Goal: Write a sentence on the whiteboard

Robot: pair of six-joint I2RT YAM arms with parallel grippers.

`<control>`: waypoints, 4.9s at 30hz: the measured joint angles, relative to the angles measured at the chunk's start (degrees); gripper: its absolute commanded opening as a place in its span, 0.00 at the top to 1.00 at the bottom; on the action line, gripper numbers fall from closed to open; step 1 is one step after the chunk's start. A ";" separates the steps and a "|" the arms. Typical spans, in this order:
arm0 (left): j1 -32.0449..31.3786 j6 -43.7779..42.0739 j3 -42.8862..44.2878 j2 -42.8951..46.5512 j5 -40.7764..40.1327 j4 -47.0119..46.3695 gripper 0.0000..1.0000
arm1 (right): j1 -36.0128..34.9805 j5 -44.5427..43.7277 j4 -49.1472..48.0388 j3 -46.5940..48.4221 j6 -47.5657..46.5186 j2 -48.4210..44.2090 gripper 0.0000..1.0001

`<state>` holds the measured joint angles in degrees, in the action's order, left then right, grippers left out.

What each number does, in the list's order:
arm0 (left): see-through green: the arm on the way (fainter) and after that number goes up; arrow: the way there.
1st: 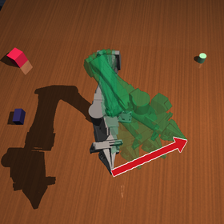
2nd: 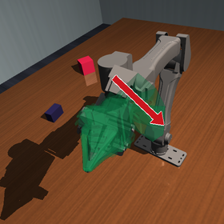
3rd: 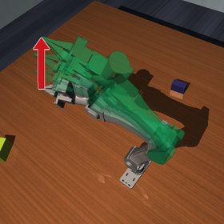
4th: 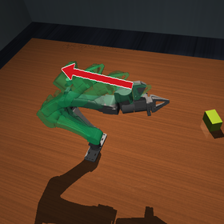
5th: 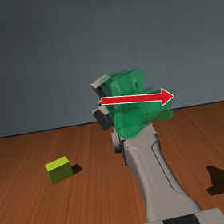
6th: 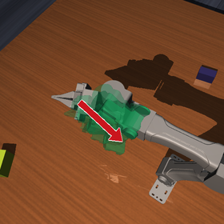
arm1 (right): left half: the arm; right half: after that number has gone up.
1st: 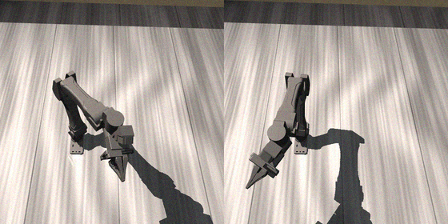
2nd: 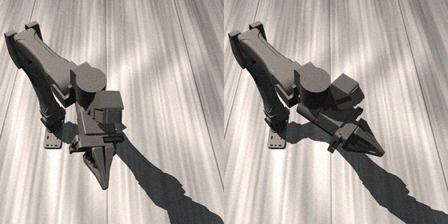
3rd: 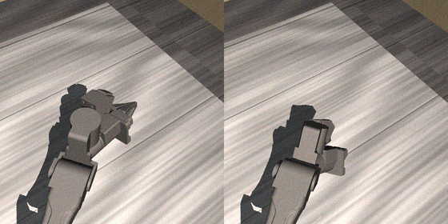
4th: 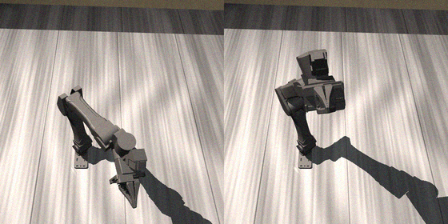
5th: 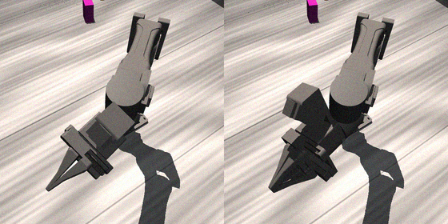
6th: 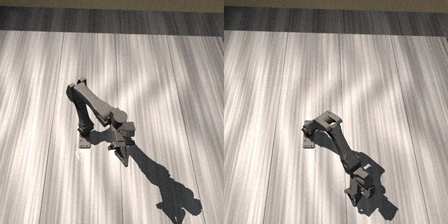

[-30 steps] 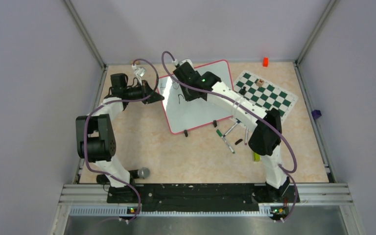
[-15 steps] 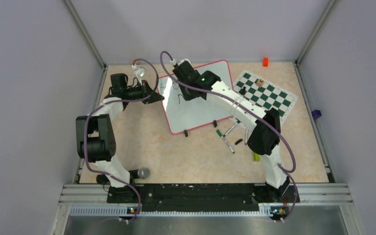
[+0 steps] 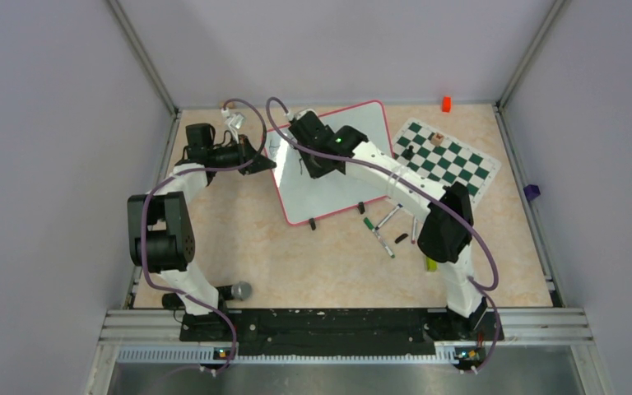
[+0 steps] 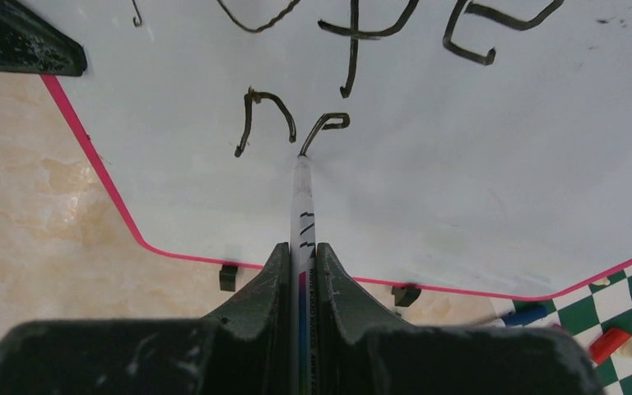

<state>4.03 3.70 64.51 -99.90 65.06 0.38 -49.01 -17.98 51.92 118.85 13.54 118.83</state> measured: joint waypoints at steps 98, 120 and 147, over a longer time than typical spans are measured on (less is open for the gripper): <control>0.00 -0.20 0.02 0.00 0.70 0.07 1.00 | 4.87 -2.49 -3.63 -9.90 1.62 -8.98 1.00; 0.00 -0.42 0.02 0.00 0.90 0.07 1.00 | 4.96 -3.34 -20.96 -27.06 -0.46 -18.60 1.00; 0.00 -0.39 0.02 0.00 0.57 0.07 1.00 | 4.94 -3.98 -18.78 -22.88 -1.55 -13.62 1.00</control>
<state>4.03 3.31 64.53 -99.90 65.63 0.45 -44.07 -21.96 33.15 95.96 11.99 105.21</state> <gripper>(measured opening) 0.092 0.100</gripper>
